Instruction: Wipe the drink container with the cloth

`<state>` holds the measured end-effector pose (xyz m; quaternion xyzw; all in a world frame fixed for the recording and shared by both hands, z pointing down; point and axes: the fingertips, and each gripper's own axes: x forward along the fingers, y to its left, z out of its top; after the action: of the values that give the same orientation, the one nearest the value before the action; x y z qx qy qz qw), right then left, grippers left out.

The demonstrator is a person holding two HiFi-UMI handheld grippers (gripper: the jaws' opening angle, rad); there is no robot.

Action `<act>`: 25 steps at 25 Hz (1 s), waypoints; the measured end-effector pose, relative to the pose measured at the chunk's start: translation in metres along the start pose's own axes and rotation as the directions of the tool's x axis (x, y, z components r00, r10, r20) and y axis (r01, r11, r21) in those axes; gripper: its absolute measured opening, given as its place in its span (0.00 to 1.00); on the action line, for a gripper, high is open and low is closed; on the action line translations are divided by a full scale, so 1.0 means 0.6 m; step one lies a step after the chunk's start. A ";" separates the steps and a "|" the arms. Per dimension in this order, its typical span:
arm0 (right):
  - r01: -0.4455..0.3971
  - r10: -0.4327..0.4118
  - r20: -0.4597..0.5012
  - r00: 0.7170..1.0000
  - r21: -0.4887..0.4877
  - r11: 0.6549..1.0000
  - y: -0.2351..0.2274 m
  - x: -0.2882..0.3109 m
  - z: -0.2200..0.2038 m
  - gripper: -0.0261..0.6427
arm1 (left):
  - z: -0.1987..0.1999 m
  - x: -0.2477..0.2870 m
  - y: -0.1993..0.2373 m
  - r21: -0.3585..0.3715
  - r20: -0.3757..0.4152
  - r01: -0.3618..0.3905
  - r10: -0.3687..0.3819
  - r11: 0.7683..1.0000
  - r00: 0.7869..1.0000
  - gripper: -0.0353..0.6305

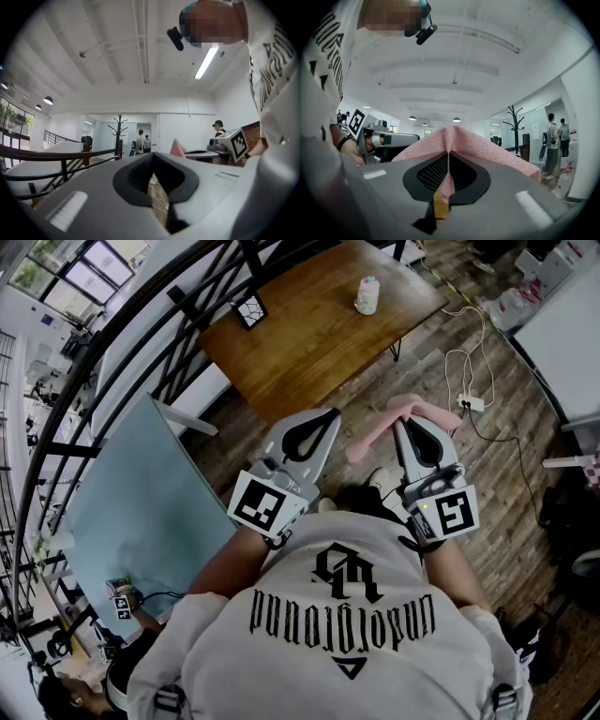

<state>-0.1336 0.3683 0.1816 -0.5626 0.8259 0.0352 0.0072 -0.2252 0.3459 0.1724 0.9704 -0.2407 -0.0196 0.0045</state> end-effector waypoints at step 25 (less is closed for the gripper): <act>-0.034 0.033 0.034 0.999 0.023 0.999 -0.324 0.021 -0.023 0.06 | -0.044 0.294 0.035 0.074 -0.035 -0.098 0.101 0.992 0.994 0.13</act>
<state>0.0431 0.2847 0.1849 -0.5479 0.8354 0.0352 0.0270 -0.0781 0.2451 0.1929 0.9569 -0.2891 0.0083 -0.0252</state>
